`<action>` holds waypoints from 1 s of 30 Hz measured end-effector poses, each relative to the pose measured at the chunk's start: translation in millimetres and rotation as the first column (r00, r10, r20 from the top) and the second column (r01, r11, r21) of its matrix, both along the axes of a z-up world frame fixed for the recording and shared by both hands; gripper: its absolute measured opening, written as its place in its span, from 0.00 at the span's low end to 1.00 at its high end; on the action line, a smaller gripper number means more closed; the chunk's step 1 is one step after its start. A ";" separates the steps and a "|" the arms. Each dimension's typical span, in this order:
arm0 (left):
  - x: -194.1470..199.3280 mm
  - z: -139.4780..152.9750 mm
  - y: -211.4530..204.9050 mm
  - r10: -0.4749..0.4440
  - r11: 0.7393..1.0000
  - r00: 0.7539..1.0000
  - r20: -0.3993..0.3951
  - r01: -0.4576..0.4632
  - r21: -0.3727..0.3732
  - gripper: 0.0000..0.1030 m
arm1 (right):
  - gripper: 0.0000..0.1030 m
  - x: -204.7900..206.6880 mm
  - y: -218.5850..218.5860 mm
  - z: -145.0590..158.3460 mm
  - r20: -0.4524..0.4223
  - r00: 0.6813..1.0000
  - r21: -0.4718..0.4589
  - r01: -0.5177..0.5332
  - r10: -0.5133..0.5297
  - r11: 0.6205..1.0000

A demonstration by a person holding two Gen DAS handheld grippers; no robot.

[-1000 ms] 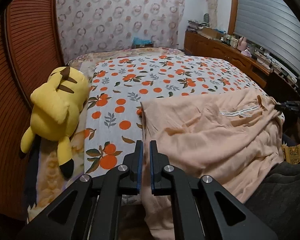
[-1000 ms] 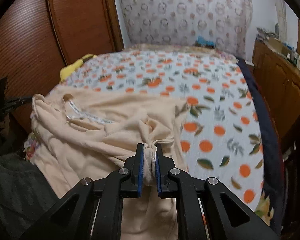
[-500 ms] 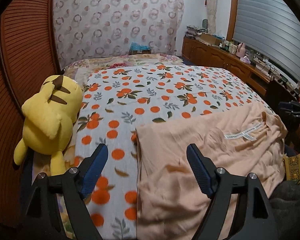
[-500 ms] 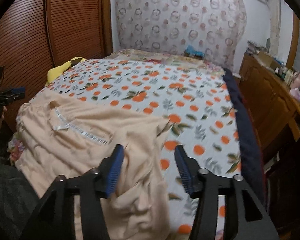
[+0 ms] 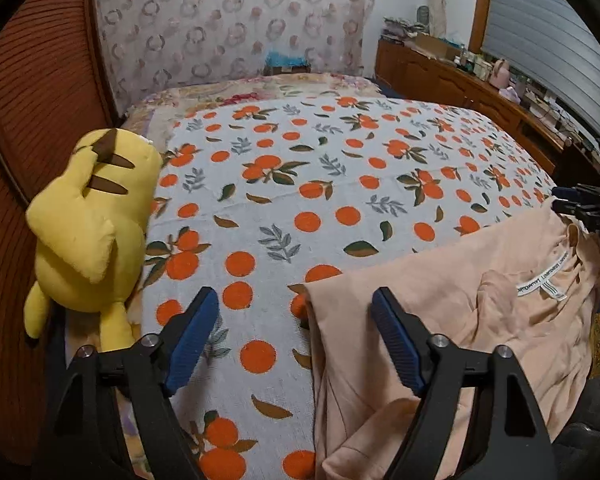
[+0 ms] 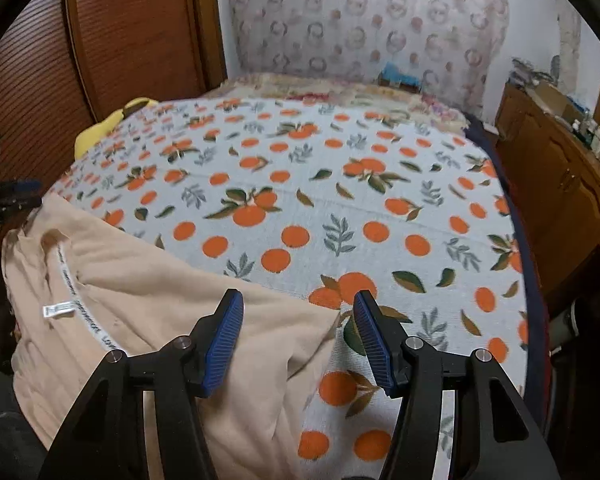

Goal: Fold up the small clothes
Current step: 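Grasp the peach shirt hem with both tools and lift it high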

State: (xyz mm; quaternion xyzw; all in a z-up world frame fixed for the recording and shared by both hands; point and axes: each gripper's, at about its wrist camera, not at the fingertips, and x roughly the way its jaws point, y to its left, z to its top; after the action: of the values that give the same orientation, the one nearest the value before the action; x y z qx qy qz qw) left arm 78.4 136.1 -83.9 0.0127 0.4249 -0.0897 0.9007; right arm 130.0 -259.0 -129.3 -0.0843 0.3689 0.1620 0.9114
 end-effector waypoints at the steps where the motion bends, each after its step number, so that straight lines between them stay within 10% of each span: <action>1: 1.5 -2.4 0.7 -0.003 1.000 1.000 -0.013 0.003 -0.011 0.71 | 0.58 2.2 -0.3 -2.0 -0.012 1.000 -0.002 0.002 -0.002 1.000; 15: 8.9 -17.3 -5.8 -0.067 0.995 0.995 -0.073 0.061 -0.080 0.51 | 0.58 9.0 -4.9 -15.3 -0.068 0.998 0.055 0.013 -0.010 0.998; 21: 7.8 -15.9 -15.3 -0.122 0.987 0.989 -0.081 0.112 -0.117 0.11 | 0.31 7.6 6.2 -17.1 -0.071 0.997 0.044 -0.031 0.034 0.999; 23: 3.4 -12.1 -18.5 -0.120 0.987 0.991 -0.063 0.113 -0.112 0.07 | 0.10 5.8 10.7 -17.0 -0.076 0.995 0.057 -0.065 0.070 0.996; 30: -27.2 51.8 -16.0 -0.099 0.977 0.988 0.116 0.119 -0.179 0.06 | 0.06 -30.7 5.0 30.0 0.112 0.994 0.073 -0.015 0.006 0.997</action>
State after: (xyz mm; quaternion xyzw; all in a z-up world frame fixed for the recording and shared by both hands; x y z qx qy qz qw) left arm 51.2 120.1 -32.1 -0.0434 0.3646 -0.1773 0.9131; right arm 99.3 -254.0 -99.3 -0.0614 0.3106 0.1753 0.9322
